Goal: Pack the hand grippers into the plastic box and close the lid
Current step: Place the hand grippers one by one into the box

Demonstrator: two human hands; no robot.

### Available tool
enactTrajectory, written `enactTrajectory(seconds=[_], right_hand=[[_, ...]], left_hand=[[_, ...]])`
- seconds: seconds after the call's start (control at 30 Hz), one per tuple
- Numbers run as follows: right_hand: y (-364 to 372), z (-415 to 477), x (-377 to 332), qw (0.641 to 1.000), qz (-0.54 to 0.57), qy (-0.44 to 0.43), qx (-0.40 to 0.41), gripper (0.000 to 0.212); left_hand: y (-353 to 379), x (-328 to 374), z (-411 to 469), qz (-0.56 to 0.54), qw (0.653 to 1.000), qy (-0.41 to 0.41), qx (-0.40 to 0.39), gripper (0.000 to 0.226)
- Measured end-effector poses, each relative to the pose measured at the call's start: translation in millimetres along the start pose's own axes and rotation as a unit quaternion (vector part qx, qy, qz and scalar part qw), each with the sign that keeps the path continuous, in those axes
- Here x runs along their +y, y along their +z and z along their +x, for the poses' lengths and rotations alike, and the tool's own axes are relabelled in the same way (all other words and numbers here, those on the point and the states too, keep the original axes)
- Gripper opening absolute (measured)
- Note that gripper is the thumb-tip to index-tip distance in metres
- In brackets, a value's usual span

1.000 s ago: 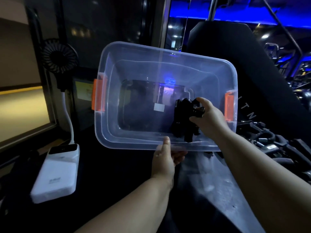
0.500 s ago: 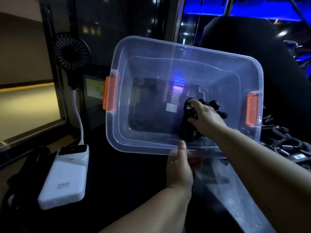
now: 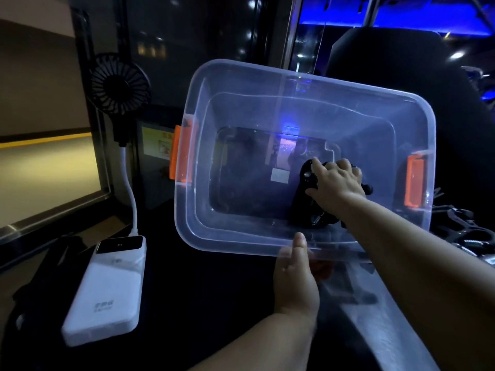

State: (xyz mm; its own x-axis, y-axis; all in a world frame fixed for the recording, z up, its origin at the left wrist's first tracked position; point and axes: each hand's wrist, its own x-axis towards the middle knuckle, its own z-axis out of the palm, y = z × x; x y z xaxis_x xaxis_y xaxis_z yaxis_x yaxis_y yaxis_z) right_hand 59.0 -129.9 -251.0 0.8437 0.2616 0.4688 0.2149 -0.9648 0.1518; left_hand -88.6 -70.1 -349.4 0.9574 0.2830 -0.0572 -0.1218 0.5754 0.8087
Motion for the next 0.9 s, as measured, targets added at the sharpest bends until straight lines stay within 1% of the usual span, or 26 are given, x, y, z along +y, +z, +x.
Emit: enactTrajectory(seconds=[0.07, 0.13, 0.27, 0.4, 0.47, 0.53, 0.57, 0.63, 0.67, 0.77, 0.8, 0.9], right_hand=[[-0.3, 1.3, 0.9, 1.0, -0.017, 0.003, 0.012, 0.046], [-0.6, 2.2, 1.5, 0.999, -0.031, 0.0, 0.017, 0.044], [2.1, 3.7, 3.1, 0.998, -0.052, 0.009, 0.026, 0.043], [5.6, 3.3, 2.6, 0.997, -0.066, 0.022, 0.031, 0.042], [6.8, 3.8, 3.0, 0.997, -0.059, 0.017, 0.039, 0.043], [7.7, 5.6, 5.4, 0.998, -0.046, -0.005, 0.044, 0.047], [8.0, 6.8, 6.5, 0.998, -0.043, -0.022, 0.044, 0.049], [8.7, 9.6, 7.4, 0.997, -0.051, -0.056, 0.034, 0.049], [9.3, 10.6, 7.2, 0.996, -0.059, -0.068, 0.024, 0.048], [12.3, 11.5, 6.5, 0.994, -0.069, -0.085, 0.011, 0.045], [13.3, 11.6, 6.2, 0.993, -0.07, -0.091, 0.01, 0.045], [15.6, 12.5, 2.5, 0.987, -0.099, -0.128, -0.002, 0.047]], left_hand=[[-0.8, -1.4, 0.6, 0.007, 1.0, 0.003, 0.002, 0.039], [-1.2, -2.2, 1.0, 0.007, 1.0, 0.006, 0.001, 0.04], [-0.4, -3.3, 2.1, 0.011, 1.0, 0.015, 0.008, 0.043], [-1.2, -5.8, 4.5, 0.015, 1.0, 0.015, 0.009, 0.039], [-0.7, -5.7, 4.3, 0.011, 1.0, 0.014, 0.007, 0.041], [-0.7, -5.5, 4.1, 0.012, 1.0, 0.01, 0.006, 0.051], [-0.6, -5.4, 4.6, 0.01, 1.0, 0.007, 0.008, 0.05], [-0.7, -5.9, 5.7, 0.006, 1.0, 0.005, 0.011, 0.041], [-0.5, -6.5, 6.0, 0.004, 1.0, 0.007, 0.011, 0.041], [1.2, -7.1, 5.4, 0.012, 1.0, 0.015, 0.014, 0.059], [0.9, -6.8, 5.5, 0.015, 1.0, 0.015, 0.012, 0.061], [-0.4, -6.1, 6.5, 0.006, 1.0, 0.013, 0.001, 0.041]])
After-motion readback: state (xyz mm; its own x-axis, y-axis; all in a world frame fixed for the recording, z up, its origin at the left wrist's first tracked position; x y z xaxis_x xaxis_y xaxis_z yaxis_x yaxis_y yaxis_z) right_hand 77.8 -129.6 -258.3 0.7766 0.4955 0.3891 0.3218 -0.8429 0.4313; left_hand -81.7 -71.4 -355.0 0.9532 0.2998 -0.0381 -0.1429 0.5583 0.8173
